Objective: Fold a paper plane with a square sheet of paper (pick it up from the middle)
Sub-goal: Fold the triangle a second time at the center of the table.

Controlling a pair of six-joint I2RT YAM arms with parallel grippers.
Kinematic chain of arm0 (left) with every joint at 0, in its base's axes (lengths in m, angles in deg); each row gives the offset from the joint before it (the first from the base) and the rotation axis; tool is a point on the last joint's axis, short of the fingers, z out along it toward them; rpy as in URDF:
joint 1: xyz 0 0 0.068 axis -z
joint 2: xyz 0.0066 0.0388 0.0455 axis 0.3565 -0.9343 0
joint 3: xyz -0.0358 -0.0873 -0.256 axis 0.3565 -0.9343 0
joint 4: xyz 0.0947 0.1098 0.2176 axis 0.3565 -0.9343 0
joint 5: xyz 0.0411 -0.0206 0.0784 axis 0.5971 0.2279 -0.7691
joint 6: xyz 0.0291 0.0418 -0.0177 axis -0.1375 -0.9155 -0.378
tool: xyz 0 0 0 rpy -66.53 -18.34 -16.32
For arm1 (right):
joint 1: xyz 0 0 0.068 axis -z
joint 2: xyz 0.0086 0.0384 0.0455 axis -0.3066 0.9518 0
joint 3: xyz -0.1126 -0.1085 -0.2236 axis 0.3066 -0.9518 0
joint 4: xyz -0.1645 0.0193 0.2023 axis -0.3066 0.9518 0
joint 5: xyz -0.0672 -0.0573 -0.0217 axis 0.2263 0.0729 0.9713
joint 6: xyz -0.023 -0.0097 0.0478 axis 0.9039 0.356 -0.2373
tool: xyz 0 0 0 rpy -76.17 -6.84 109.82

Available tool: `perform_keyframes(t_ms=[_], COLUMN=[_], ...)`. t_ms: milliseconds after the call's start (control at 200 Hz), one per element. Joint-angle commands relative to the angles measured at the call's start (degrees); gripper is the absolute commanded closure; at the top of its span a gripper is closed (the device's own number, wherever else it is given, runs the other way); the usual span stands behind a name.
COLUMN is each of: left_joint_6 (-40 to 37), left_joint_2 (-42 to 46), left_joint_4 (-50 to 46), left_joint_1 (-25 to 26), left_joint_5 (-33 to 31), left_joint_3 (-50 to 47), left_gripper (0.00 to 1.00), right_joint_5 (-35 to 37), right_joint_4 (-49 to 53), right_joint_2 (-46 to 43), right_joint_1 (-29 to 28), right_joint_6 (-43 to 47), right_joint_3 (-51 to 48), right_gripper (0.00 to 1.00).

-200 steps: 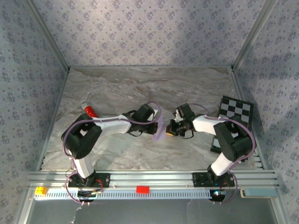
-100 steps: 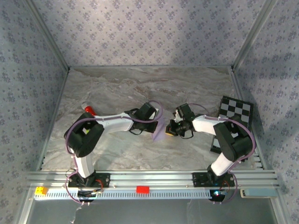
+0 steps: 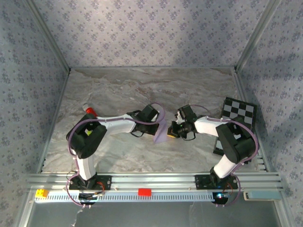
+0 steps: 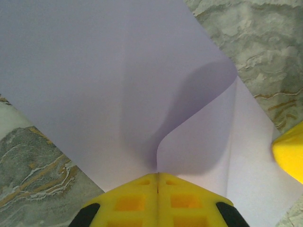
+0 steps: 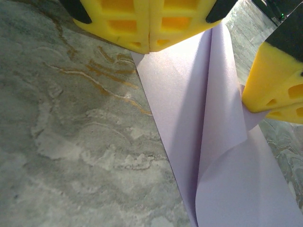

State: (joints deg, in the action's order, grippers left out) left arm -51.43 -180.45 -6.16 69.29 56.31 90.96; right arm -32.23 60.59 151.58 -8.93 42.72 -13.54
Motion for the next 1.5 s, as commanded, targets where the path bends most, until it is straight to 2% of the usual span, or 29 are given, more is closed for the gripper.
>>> perform_keyframes(t_ms=[0,979,1494], left_joint_6=[-0.7,0.4,0.5], left_joint_2=[-1.1,2.7,0.6], left_joint_4=[-1.8,-0.1,-0.9], left_joint_1=[-0.1,0.0,0.0], left_joint_5=[-1.2,-3.1,-2.9], left_joint_3=[1.4,-1.1,-0.2], left_gripper=[1.00,0.99,0.99], right_joint_5=[2.5,2.8,2.9], right_joint_4=[5.2,5.2,5.5], right_joint_2=[2.0,2.1,2.1], right_joint_1=[-0.6,-0.4,-0.2], right_joint_6=[-0.6,-0.2,-0.3], right_joint_3=[-0.6,-1.1,-1.0], right_gripper=[0.99,1.00,1.00])
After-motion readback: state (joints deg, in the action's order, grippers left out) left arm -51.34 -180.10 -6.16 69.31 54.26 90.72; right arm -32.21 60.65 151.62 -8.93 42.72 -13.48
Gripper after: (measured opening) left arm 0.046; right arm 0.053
